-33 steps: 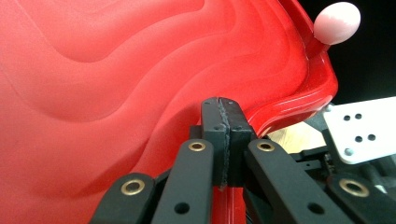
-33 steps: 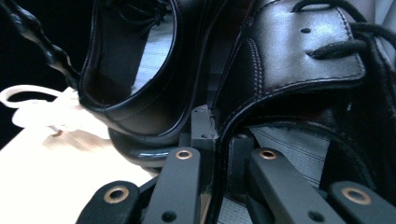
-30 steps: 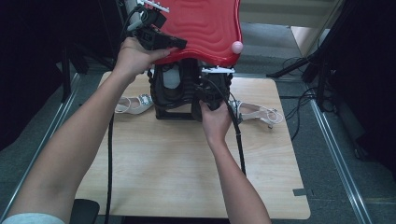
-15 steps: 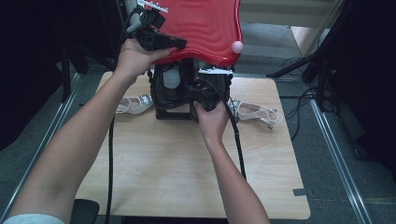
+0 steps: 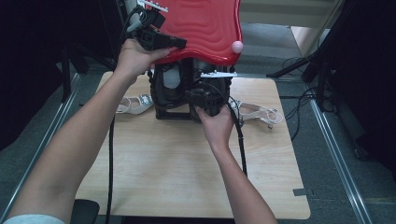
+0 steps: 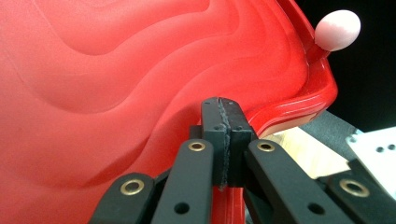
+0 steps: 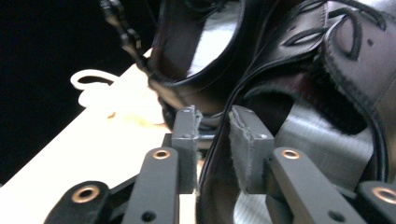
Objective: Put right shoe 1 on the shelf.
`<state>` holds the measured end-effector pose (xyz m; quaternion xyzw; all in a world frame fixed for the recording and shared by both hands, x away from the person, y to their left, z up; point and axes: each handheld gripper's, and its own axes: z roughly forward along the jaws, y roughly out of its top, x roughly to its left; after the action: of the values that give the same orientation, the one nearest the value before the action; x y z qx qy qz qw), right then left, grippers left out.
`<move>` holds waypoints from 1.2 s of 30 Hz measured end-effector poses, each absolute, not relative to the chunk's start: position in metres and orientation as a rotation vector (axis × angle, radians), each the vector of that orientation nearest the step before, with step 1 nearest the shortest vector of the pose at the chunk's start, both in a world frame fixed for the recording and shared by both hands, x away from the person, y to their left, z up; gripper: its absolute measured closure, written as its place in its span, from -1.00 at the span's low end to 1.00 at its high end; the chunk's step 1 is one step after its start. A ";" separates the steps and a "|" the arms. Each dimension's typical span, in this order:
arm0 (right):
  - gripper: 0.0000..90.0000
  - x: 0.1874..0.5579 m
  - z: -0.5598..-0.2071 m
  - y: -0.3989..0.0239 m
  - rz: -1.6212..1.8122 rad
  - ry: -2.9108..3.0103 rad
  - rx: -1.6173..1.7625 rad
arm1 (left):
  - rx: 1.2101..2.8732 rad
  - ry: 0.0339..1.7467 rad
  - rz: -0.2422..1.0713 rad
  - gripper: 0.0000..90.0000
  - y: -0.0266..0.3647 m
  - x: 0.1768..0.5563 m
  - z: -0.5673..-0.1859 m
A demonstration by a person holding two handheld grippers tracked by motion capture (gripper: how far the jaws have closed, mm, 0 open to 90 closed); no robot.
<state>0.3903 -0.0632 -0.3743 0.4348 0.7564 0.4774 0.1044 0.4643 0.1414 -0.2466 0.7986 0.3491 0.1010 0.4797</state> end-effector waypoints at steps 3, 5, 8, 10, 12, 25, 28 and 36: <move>0.82 0.381 -0.369 -0.067 1.421 2.253 1.274 | 1.959 0.853 0.268 1.00 0.139 0.463 -0.245; 0.90 0.374 -0.365 -0.071 1.459 2.276 1.274 | 1.968 0.855 0.271 1.00 0.139 0.463 -0.245; 1.00 0.363 -0.364 -0.076 1.489 2.329 1.254 | 1.971 0.856 0.270 1.00 0.139 0.463 -0.244; 1.00 0.355 -0.367 -0.079 1.478 2.352 1.215 | 1.969 0.856 0.266 1.00 0.139 0.463 -0.244; 1.00 0.347 -0.373 -0.083 1.465 2.370 1.198 | 1.968 0.856 0.262 1.00 0.139 0.463 -0.244; 1.00 0.343 -0.440 -0.104 1.436 2.386 1.264 | 1.960 0.849 0.255 1.00 0.140 0.464 -0.246; 1.00 0.350 -0.443 -0.104 1.451 2.363 1.298 | 1.959 0.848 0.258 1.00 0.140 0.463 -0.246; 1.00 0.356 -0.441 -0.097 1.443 2.364 1.299 | 1.955 0.851 0.256 1.00 0.140 0.463 -0.246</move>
<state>0.3556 -0.0968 -0.4405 0.4243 0.7720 0.4714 0.0412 0.4630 0.1405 -0.2462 0.8003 0.3483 0.1046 0.4768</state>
